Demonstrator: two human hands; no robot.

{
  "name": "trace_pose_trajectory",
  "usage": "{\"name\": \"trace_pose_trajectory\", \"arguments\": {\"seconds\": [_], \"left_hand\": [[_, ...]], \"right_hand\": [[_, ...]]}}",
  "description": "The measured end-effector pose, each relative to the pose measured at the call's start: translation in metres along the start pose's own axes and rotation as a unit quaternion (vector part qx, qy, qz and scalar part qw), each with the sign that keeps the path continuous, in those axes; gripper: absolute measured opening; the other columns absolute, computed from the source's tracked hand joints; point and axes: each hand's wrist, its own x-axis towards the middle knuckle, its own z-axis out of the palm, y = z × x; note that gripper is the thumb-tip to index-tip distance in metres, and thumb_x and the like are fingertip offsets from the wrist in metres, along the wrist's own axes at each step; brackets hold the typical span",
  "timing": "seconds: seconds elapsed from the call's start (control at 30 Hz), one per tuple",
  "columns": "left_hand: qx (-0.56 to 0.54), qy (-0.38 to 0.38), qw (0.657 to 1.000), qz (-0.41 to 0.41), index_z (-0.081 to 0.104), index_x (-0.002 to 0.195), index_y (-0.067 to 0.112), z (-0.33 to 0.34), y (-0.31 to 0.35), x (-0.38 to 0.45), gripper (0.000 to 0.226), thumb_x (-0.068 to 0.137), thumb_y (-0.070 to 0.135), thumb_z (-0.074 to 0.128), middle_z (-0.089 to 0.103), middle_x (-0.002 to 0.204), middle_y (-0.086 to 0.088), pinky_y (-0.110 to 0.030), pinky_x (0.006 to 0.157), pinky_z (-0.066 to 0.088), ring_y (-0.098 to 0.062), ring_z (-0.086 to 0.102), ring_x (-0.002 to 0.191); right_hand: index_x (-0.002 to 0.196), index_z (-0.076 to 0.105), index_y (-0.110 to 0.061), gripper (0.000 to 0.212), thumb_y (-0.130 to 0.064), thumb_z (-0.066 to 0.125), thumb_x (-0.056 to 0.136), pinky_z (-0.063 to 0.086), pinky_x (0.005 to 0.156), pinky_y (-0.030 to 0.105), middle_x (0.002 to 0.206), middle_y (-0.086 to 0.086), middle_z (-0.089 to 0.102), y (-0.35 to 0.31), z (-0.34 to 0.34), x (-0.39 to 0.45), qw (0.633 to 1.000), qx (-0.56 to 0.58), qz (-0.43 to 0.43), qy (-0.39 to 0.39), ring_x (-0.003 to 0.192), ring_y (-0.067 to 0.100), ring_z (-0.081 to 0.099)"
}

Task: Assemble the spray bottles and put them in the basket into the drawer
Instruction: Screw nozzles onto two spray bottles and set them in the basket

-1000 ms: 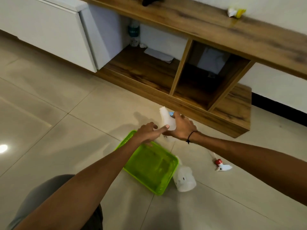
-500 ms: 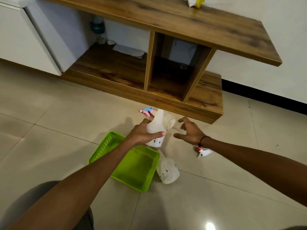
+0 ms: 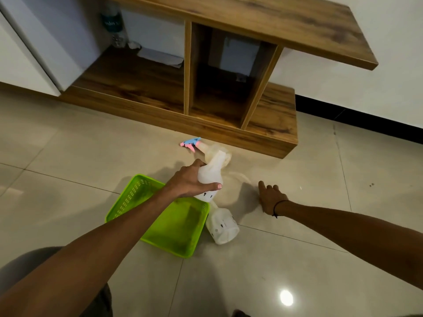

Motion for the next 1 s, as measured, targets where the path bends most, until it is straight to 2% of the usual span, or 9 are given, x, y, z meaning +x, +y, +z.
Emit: {"name": "trace_pose_trajectory", "arguments": {"seconds": [0.07,0.2,0.27,0.37,0.53,0.7,1.0], "left_hand": [[0.019,0.002,1.000,0.010,0.045,0.142,0.035,0.002,-0.001,0.001,0.101,0.061,0.086,0.076,0.064,0.136,0.001,-0.043,0.100,0.055,-0.026,0.062,0.124],[0.075,0.001,0.997,0.038,0.044,0.145,0.034,0.001,0.000,0.001,0.102,0.062,0.087,0.075,0.064,0.139,0.002,-0.044,0.097,0.054,-0.027,0.060,0.127],[0.131,0.004,0.990,0.061,0.043,0.145,0.035,-0.002,0.002,0.001,0.103,0.061,0.089,0.072,0.064,0.139,0.002,-0.042,0.091,0.052,-0.028,0.061,0.126],[0.241,0.021,0.966,0.090,0.042,0.142,0.034,-0.009,0.004,0.002,0.100,0.062,0.089,0.069,0.064,0.138,0.000,-0.042,0.086,0.047,-0.029,0.063,0.123],[0.359,0.044,0.927,0.105,0.039,0.145,0.030,-0.023,0.006,0.002,0.100,0.066,0.083,0.069,0.064,0.132,-0.004,-0.047,0.091,0.051,-0.031,0.065,0.120],[0.374,0.057,0.922,0.085,0.039,0.149,0.029,-0.036,0.001,0.002,0.103,0.067,0.082,0.069,0.064,0.133,-0.005,-0.045,0.091,0.051,-0.030,0.065,0.119],[0.390,0.053,0.917,0.071,0.038,0.151,0.025,-0.043,0.004,-0.003,0.105,0.069,0.081,0.070,0.064,0.134,-0.007,-0.046,0.092,0.053,-0.031,0.065,0.118]], "right_hand": [[0.150,0.026,-0.009,0.070,-0.010,0.067,0.093,0.053,0.100,0.055,0.138,0.020,0.054,-0.002,0.013,-0.004,1.000,0.003,0.007,-0.007,0.136,0.039,0.043],[0.141,0.038,-0.014,0.048,-0.014,0.056,0.096,0.051,0.098,0.056,0.136,0.014,0.051,-0.004,0.026,-0.012,0.999,0.023,0.023,-0.018,0.132,0.036,0.046],[0.135,0.042,-0.018,0.036,-0.022,0.050,0.100,0.048,0.094,0.055,0.131,0.013,0.050,-0.001,0.019,-0.013,0.998,0.051,0.017,0.023,0.126,0.037,0.050],[0.125,0.044,-0.017,0.026,-0.032,0.044,0.104,0.052,0.086,0.054,0.122,0.015,0.048,0.011,0.001,-0.013,0.992,0.061,-0.028,0.102,0.114,0.038,0.054],[0.127,0.046,-0.021,0.028,-0.034,0.044,0.103,0.055,0.075,0.047,0.116,0.008,0.048,0.029,-0.013,-0.019,0.976,-0.037,-0.073,0.203,0.101,0.031,0.054],[0.120,0.052,-0.022,0.027,-0.036,0.045,0.099,0.050,0.074,0.044,0.107,0.005,0.052,0.028,-0.017,-0.025,0.948,-0.126,-0.092,0.277,0.091,0.028,0.055],[0.115,0.054,-0.020,0.025,-0.036,0.049,0.096,0.049,0.071,0.043,0.101,0.006,0.053,0.021,-0.020,-0.028,0.927,-0.152,-0.137,0.314,0.083,0.027,0.054]]}}
